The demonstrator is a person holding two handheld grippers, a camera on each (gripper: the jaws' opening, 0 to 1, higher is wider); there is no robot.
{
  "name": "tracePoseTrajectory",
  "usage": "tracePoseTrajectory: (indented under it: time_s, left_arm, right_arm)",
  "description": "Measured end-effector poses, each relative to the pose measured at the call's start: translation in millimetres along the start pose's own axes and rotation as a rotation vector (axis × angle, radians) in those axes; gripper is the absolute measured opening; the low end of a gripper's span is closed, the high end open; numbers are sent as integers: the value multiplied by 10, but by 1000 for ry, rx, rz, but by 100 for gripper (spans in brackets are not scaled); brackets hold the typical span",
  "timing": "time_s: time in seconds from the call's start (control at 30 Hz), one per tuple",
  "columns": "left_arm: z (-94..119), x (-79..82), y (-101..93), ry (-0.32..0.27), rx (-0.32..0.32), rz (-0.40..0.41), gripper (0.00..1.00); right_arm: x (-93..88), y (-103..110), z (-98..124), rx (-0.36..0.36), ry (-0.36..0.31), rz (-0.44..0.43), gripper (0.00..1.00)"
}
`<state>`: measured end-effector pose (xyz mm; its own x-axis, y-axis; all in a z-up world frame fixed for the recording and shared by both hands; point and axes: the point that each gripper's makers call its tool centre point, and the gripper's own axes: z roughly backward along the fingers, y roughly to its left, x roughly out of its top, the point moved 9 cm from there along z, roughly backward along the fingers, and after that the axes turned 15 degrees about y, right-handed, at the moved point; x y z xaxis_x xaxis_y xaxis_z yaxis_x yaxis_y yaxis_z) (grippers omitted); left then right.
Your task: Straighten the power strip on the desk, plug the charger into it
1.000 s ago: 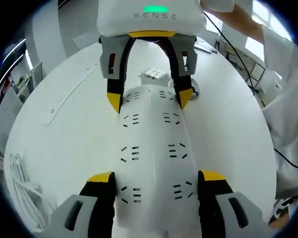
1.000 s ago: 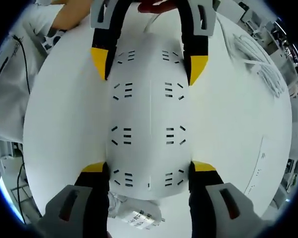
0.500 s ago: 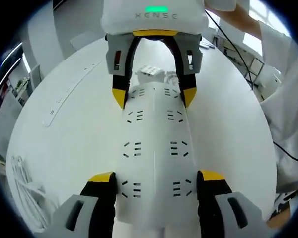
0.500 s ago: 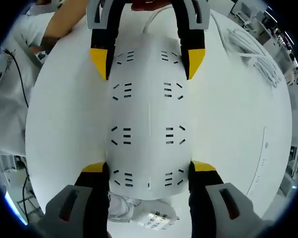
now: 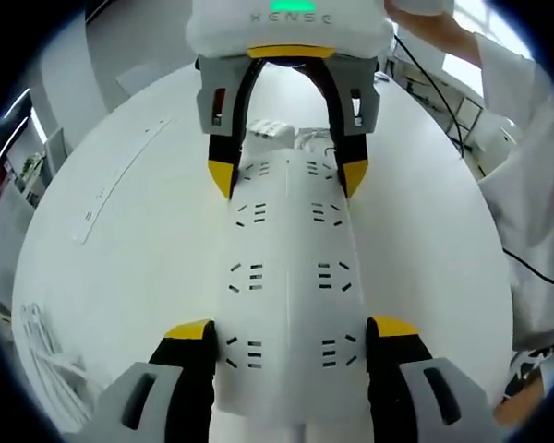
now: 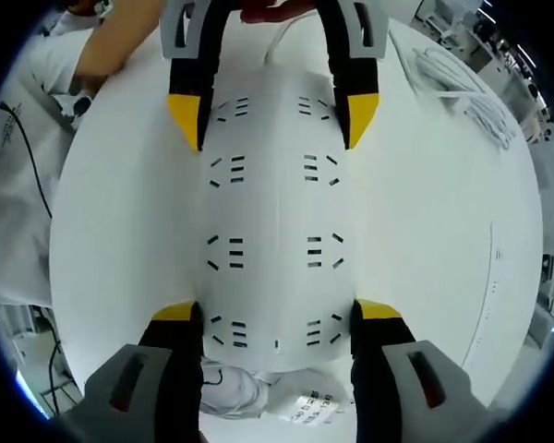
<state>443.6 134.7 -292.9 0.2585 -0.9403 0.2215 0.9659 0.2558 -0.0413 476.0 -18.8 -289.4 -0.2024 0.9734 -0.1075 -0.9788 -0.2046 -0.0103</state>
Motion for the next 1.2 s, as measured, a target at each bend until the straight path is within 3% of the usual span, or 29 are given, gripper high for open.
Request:
tracePoseTrajectory:
  time_s: [0.37,0.67,1.2]
  left_arm:
    - [-1,11,-3,26,-16,-32,68]
    - [7,85,-14,133,-6,-58,68]
    - [17,81,48,137,-21,-118,67]
  right_arm:
    - [-15,79,3,-11,-32,-61,64]
    - [-16,57,-2,2,-42,-43,64]
    - [-22,119,4,4,-58,-124,64]
